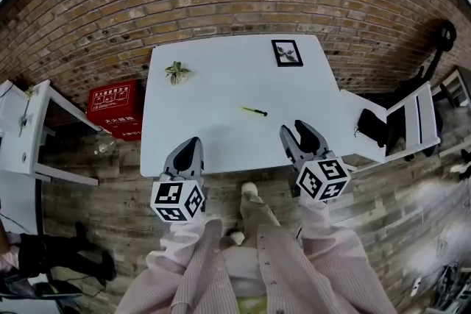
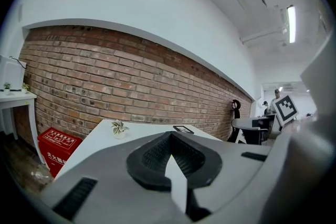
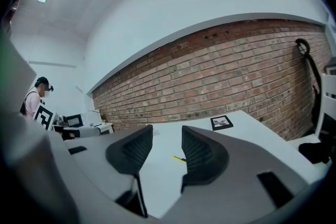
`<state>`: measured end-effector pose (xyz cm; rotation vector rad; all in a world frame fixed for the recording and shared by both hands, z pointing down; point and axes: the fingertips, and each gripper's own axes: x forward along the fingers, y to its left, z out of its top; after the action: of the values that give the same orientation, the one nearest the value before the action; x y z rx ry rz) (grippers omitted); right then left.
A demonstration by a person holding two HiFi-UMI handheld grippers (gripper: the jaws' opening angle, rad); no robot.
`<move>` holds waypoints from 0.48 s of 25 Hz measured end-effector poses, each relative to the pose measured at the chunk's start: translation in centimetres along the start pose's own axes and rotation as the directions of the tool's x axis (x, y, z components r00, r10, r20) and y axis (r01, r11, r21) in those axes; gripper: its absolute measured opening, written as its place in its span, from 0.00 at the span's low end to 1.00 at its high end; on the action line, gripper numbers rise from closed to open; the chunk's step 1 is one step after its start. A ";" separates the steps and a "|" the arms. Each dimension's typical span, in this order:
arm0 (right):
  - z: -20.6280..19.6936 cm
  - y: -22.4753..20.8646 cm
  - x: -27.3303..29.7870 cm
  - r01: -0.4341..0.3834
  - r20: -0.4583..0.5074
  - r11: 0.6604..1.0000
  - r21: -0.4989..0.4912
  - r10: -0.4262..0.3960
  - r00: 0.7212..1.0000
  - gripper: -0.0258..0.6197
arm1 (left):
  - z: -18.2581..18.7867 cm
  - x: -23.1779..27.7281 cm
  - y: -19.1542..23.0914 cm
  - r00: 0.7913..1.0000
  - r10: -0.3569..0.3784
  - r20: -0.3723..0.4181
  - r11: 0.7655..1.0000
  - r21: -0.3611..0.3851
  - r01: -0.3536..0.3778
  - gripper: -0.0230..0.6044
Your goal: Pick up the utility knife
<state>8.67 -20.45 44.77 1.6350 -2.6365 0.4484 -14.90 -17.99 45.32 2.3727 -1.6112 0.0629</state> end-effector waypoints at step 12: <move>-2.6 -3.5 7.5 -0.099 -0.143 0.995 0.019 0.101 0.985 0.31 | -1.9 7.2 1.7 0.995 0.036 -0.091 0.998 -0.049 -0.041 0.02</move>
<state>7.99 -27.86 49.29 1.4192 -2.6218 0.5634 -13.48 -24.61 48.78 2.2675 -1.5975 0.1324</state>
